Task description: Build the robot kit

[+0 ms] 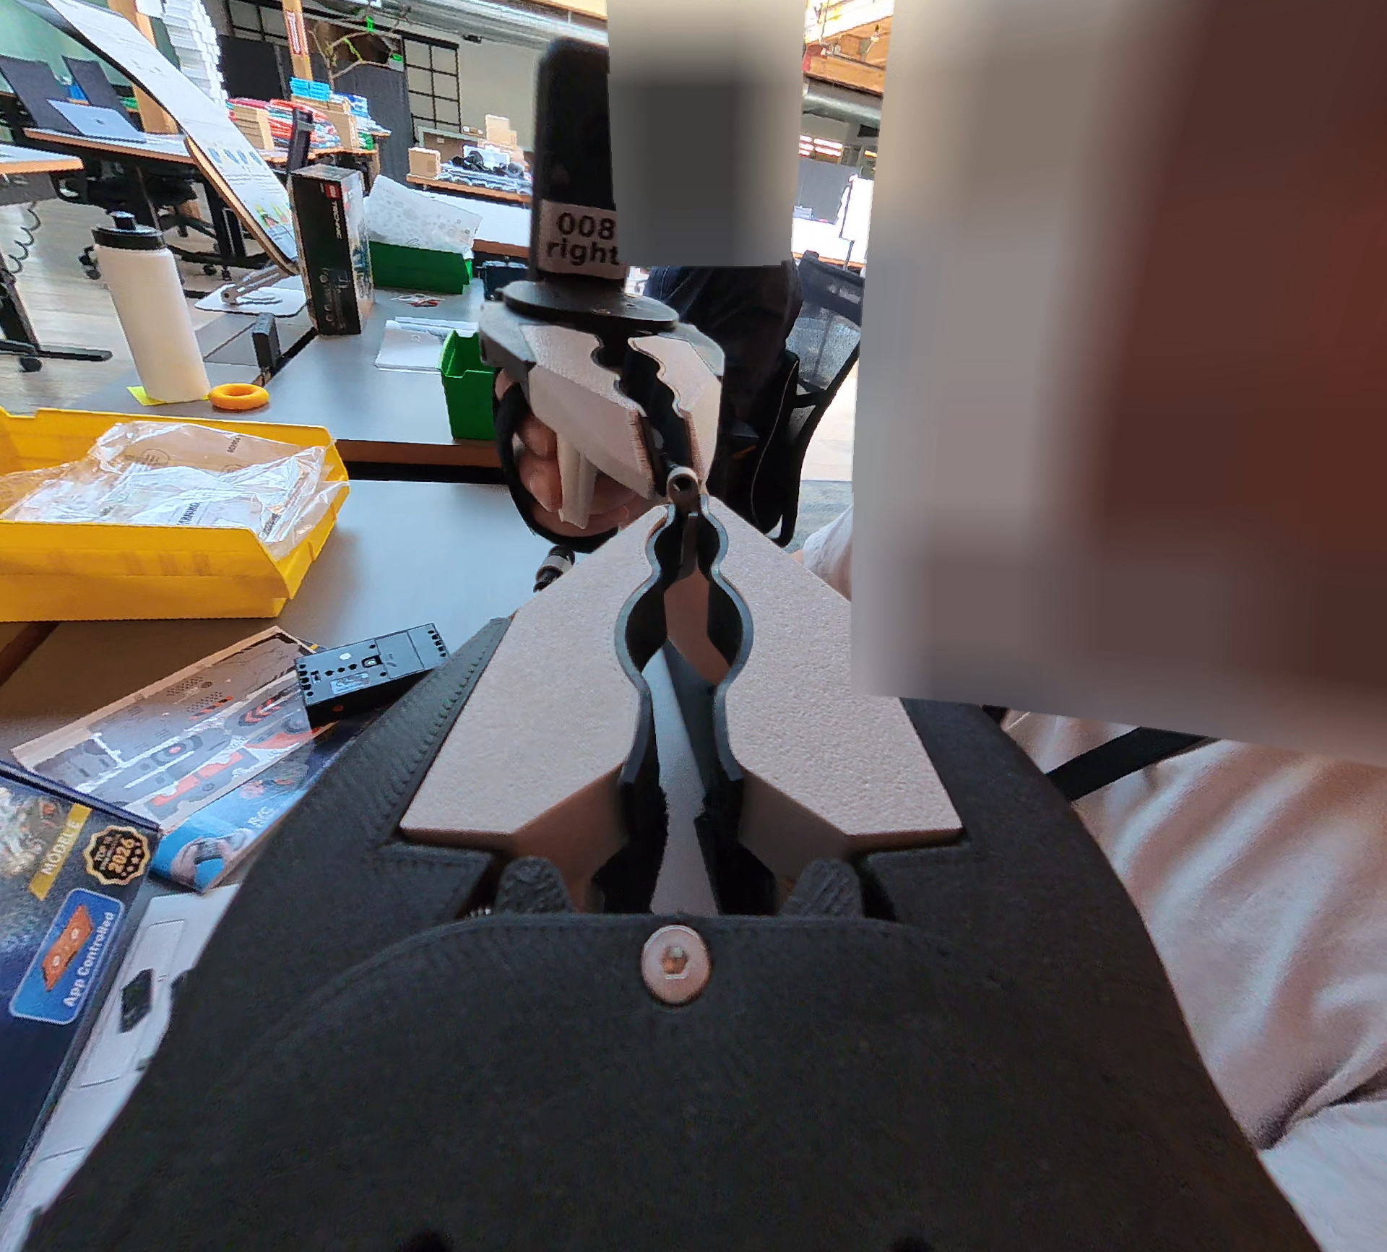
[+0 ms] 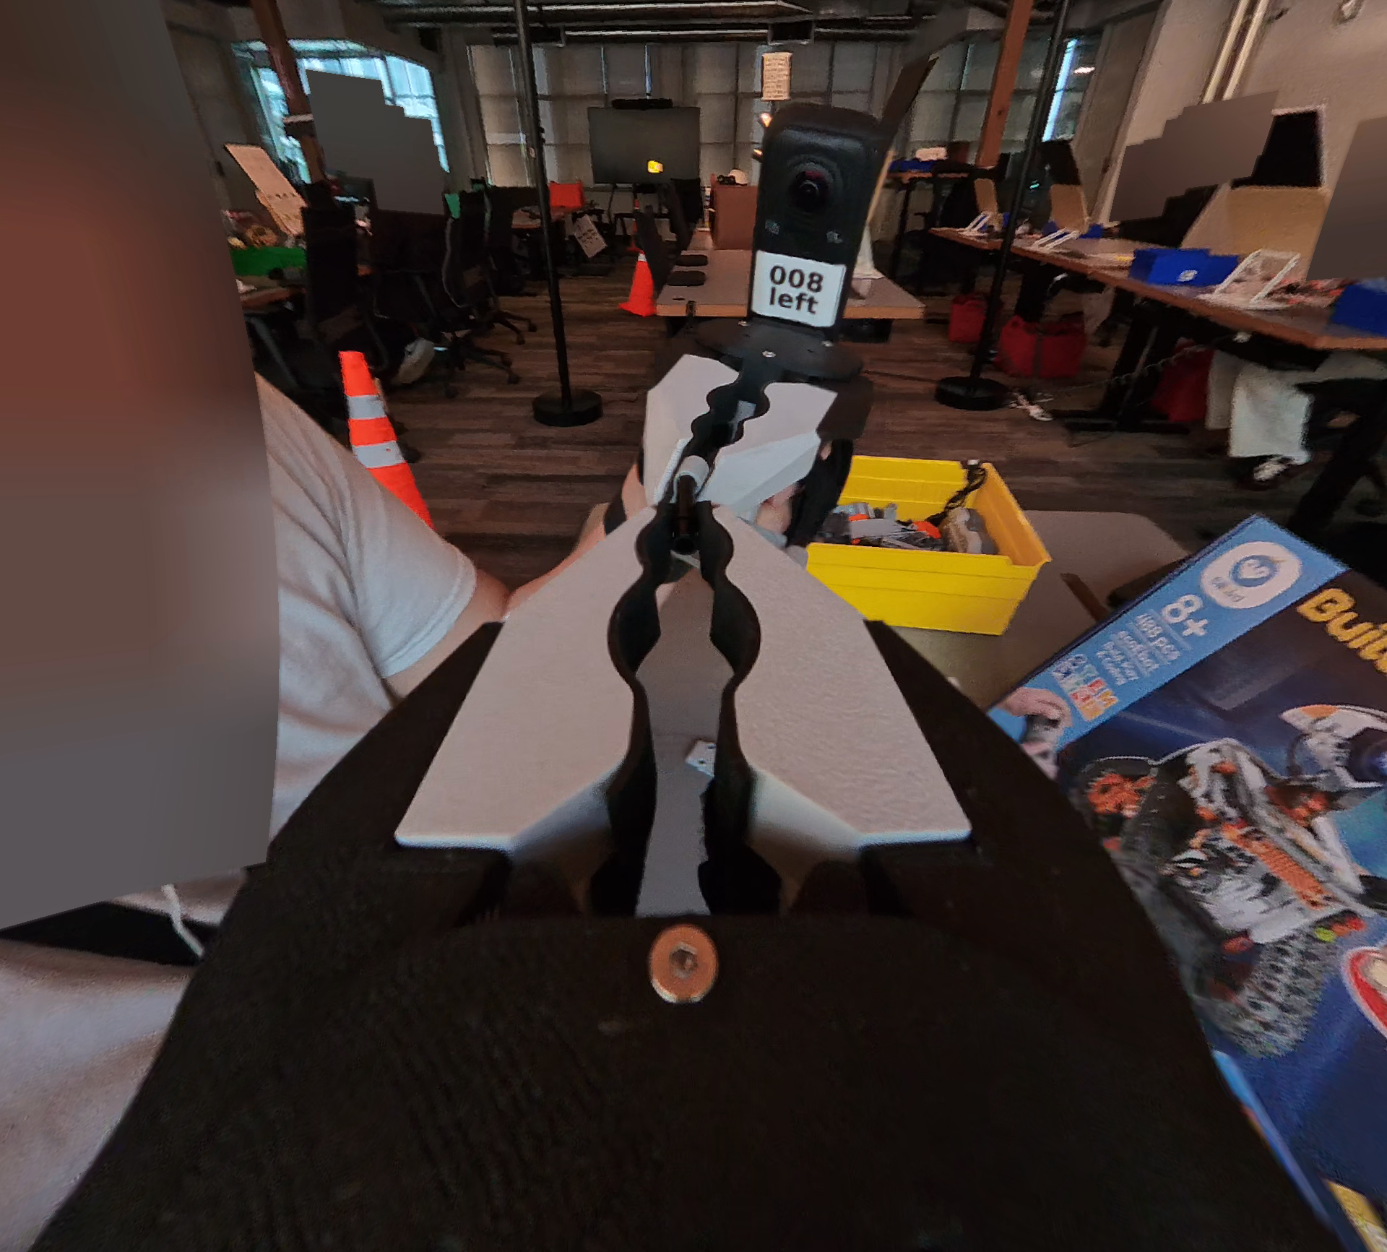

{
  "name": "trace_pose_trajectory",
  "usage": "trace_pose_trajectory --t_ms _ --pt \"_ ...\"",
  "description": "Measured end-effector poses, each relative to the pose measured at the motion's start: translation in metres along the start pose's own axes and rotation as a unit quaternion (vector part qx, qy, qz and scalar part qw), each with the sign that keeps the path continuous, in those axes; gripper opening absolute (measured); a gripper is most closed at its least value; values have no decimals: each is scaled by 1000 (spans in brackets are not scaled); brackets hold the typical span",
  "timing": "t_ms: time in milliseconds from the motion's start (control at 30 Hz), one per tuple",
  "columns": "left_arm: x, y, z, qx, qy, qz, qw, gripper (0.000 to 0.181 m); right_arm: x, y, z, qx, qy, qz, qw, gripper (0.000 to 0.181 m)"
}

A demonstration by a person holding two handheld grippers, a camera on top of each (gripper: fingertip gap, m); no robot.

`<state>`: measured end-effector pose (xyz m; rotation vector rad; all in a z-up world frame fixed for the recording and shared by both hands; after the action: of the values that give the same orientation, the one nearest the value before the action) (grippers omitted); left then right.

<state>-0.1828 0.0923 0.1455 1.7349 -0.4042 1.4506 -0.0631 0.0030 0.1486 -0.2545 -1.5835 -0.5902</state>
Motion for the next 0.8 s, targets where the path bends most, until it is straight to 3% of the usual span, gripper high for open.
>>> trace_pose_trajectory --t_ms 33,367,633,800 --pt "0 1 1 1 -3 9 1000 1 -1 0 0 15 6 21 1000 5" --pt "-2 10 5 87 -38 111 989 1 -14 11 -1 80 32 154 984 5" --pt "-2 21 6 181 -62 201 961 0 -18 14 2 84 43 165 982 5" --pt "0 24 3 177 -51 211 960 0 -15 13 5 79 58 158 983 4"
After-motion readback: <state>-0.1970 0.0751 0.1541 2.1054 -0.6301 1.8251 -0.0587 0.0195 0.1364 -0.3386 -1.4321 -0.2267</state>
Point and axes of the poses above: each gripper's, where its closed fingertips meet, z out along the fingers, x out of its top, y = z × x across the jaws, the point moved 8 cm from there along -z, back along the fingers, and after that the axes turned 13 degrees about -z, right-handed, at the moved point
